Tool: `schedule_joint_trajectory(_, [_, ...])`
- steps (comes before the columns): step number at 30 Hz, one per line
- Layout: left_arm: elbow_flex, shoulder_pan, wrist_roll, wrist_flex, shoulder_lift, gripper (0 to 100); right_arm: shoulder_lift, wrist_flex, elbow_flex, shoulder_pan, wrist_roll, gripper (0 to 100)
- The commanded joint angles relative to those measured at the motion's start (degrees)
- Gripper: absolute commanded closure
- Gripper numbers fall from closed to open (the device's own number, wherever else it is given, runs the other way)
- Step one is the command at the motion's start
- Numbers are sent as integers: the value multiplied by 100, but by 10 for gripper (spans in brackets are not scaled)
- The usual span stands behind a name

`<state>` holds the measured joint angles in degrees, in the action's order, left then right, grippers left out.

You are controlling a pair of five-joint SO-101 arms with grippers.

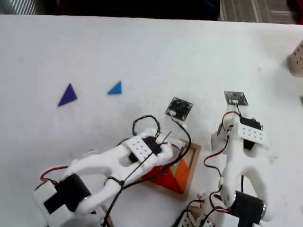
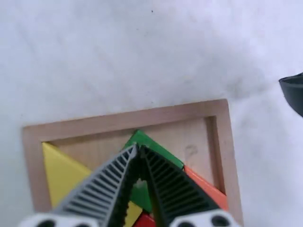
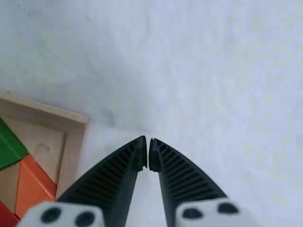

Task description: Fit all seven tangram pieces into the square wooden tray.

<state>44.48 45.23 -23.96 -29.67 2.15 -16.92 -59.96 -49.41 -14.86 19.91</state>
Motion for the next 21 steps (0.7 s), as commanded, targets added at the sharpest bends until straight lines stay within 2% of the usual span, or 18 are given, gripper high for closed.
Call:
schedule_joint_trajectory(1, [-79,57,-35,-114,84,977,-198,57,35,-57,0,981])
schedule_joint_trajectory(4, [-35,-48,-35,-149,426,977,-198,57,26,-57,0,981])
schedule_joint_trajectory(7, [18,-479,-35,-308,980,977,-198,57,26,-57,0,981])
schedule_joint_trajectory(10, [35,-1209,44,-492,1420,976,-189,57,18,-57,0,981])
schedule_joint_trajectory(16, [-18,-2879,1160,-580,1684,976,-189,242,-105,-40,0,981])
schedule_joint_trajectory(21, [-378,-4013,1635,-607,1675,973,-198,251,-114,-48,0,981])
